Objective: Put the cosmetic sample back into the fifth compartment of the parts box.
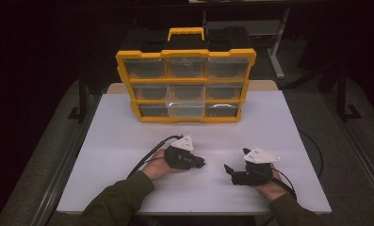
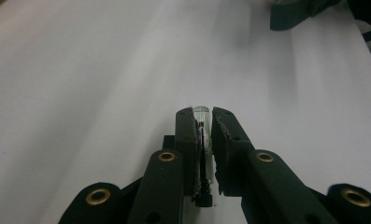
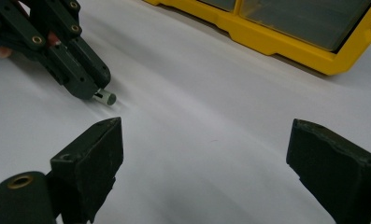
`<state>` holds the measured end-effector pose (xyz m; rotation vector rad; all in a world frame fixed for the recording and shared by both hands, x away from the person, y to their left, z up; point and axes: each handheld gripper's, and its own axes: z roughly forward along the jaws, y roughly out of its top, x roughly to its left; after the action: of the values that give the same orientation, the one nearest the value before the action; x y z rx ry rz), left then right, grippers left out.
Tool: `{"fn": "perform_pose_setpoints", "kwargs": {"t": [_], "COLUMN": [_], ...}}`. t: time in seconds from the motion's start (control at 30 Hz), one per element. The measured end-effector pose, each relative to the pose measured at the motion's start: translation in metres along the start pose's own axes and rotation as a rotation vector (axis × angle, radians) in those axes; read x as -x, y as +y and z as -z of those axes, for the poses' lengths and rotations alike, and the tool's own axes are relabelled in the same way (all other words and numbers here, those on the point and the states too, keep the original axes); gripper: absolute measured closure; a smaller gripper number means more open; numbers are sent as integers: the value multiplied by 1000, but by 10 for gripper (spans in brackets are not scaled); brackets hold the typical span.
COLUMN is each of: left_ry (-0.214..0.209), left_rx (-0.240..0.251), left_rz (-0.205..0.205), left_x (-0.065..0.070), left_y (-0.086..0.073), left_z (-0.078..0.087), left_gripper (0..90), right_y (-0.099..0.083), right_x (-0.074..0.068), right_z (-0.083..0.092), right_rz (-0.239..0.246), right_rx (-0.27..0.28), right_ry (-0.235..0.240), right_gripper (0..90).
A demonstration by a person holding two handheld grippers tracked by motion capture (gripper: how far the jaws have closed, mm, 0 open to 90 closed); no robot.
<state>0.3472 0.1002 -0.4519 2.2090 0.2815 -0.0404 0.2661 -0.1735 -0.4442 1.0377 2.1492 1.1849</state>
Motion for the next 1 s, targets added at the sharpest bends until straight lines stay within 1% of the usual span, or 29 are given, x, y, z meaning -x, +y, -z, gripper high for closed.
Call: {"fn": "perform_pose_setpoints", "kwargs": {"t": [0.03,0.07,0.1,0.17,0.2,0.27,0.3,0.4,0.6,0.67,0.7,0.83,0.87,0.9,1.0], "left_ry": [2,2,1,1,0,3,2,12,15,20,22,33,42,47,47], "left_rx": [8,8,18,15,19,15,23,25,21,16,21,22,18,17,17], "left_rz": [10,10,26,27,37,35,40,42,50,47,54,50,46,52,52], "left_x": [-1,-1,0,-2,-3,-3,-4,-4,-3,-4,-4,-5,-4,-4,-5], "left_y": [1,1,1,1,1,2,2,2,4,4,4,5,5,6,6], "left_z": [3,3,4,8,11,13,16,18,25,29,30,34,35,38,40], "left_gripper": [807,807,808,807,807,807,807,808,808,807,807,807,807,808,808], "right_y": [0,0,0,0,0,0,0,0,0,0,0,0,0,0,0], "right_x": [0,0,0,0,0,0,0,0,0,0,0,0,0,0,0], "right_z": [0,0,0,0,0,0,0,0,0,0,0,0,0,0,0], "right_rz": [-1,-1,-2,-3,-1,1,-1,-1,1,2,1,-3,-1,1,-5], "right_rx": [1,1,-1,-1,-1,1,1,2,2,2,2,0,-1,0,-1], "right_ry": [0,0,0,-1,0,0,-1,-1,0,1,1,2,2,2,3], "right_gripper": [101,101,102,102,102,102,102,102,103,103,102,102,103,103,102]}}
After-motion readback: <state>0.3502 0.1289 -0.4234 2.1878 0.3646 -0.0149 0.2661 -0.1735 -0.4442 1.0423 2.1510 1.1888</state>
